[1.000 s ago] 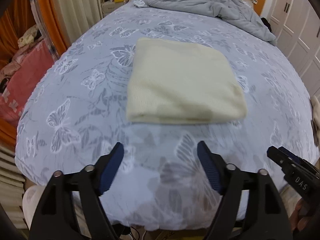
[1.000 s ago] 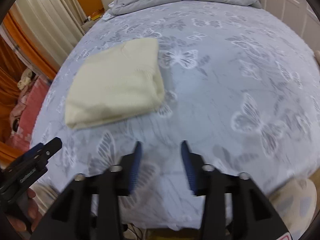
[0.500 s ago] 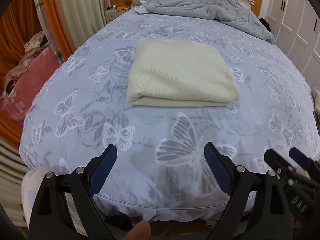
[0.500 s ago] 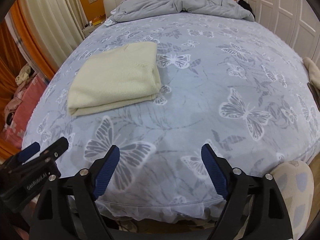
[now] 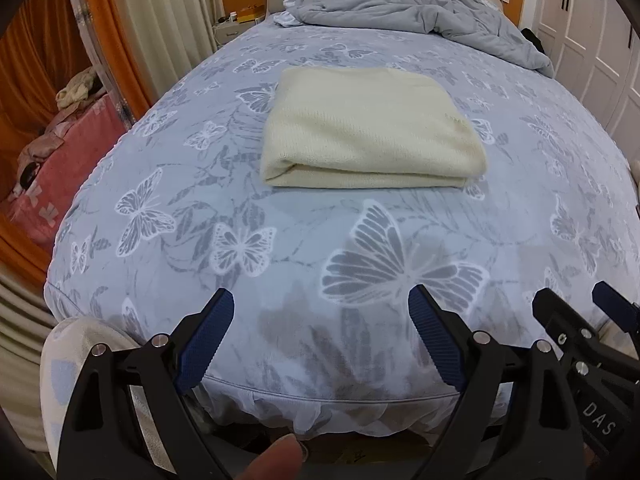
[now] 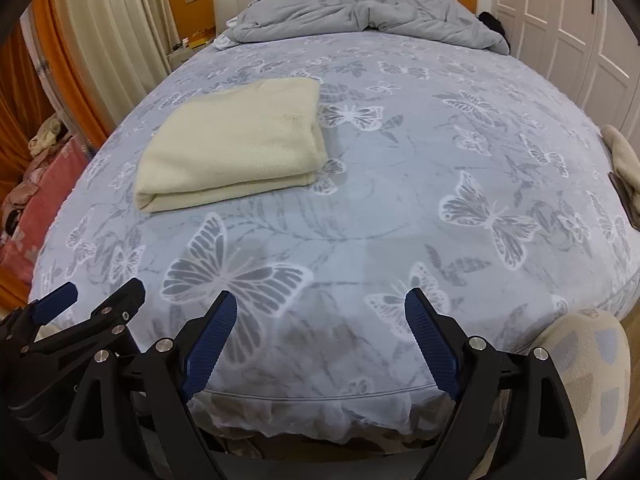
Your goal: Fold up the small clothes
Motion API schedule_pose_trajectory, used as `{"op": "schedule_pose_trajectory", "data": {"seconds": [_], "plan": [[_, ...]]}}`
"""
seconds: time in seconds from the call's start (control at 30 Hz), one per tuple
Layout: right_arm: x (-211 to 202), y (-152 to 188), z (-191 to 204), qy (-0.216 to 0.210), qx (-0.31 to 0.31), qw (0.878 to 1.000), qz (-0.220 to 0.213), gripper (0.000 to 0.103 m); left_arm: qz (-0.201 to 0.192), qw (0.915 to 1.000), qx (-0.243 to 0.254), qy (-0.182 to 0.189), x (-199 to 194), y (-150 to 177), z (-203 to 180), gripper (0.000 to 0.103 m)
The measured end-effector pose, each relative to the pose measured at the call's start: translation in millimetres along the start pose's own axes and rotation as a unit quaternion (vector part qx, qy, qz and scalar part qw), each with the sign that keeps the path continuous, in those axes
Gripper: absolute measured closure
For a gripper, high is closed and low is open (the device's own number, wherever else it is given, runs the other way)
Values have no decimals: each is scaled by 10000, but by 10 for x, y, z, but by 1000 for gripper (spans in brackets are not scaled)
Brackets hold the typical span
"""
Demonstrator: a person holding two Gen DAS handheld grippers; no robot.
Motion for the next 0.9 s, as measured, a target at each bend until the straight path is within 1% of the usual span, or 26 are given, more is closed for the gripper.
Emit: {"op": "schedule_pose_trajectory", "data": {"seconds": [0.17, 0.27, 0.47, 0.9], "plan": [[64, 73, -59, 41, 70, 9999, 79, 19, -26, 10000, 23, -67, 43, 58, 9, 16], [79, 99, -78, 46, 98, 9999, 88, 19, -13, 10000, 26, -47, 57, 99, -2, 16], [87, 146, -50, 60, 79, 9999, 101, 19, -28, 9999, 137, -68, 70, 145, -47, 16], [65, 187, 0, 5, 52, 9999, 112, 19, -33, 9998, 152, -76, 62, 171, -58, 17]]}}
Point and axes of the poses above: each gripper's, at about its wrist camera, not at the fingertips, and x roughly the way its jaws point, z to its left, y to its underside, the point moved 8 cm from there along x, roughly the way its jaws point, and after that the axes turned 2 degrees about x, right-handed, at the moved point
